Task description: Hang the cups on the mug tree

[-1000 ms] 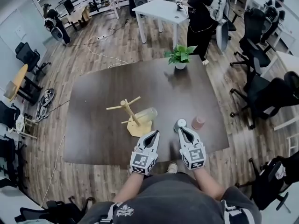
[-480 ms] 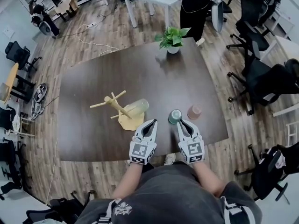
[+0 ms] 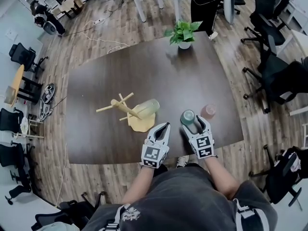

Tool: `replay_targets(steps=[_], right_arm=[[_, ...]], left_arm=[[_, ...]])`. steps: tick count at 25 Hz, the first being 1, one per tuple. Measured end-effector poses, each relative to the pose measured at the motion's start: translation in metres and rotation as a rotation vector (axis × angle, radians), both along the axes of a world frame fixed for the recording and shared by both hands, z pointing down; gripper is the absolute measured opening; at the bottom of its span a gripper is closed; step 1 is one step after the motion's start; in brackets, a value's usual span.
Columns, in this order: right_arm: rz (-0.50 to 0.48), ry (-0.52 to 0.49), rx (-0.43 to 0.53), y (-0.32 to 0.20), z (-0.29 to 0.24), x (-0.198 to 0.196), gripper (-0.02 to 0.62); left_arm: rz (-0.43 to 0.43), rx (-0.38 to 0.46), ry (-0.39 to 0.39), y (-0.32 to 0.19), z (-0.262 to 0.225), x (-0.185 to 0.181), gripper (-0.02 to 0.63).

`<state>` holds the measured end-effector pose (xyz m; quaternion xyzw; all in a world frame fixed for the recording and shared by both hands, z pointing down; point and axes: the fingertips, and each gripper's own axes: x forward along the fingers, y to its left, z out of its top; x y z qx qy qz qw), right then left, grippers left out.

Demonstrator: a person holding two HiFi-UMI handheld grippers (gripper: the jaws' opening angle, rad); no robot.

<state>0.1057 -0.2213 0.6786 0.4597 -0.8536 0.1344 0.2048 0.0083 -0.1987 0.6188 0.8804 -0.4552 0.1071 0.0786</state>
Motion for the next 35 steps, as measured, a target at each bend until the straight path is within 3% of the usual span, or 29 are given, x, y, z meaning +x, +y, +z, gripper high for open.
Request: replay_targets(steps=[13, 24, 35], right_arm=[[0.045, 0.016, -0.022, -0.012, 0.028, 0.0, 0.324], [-0.011, 0.012, 0.025, -0.006, 0.017, -0.01, 0.296], [-0.004, -0.169, 0.133, 0.001, -0.061, -0.017, 0.296]], left_arm=[[-0.036, -0.054, 0.003, 0.006, 0.017, -0.013, 0.005], [-0.054, -0.053, -0.001, 0.015, 0.016, -0.019, 0.005], [-0.098, -0.017, -0.004, 0.023, 0.004, -0.033, 0.005]])
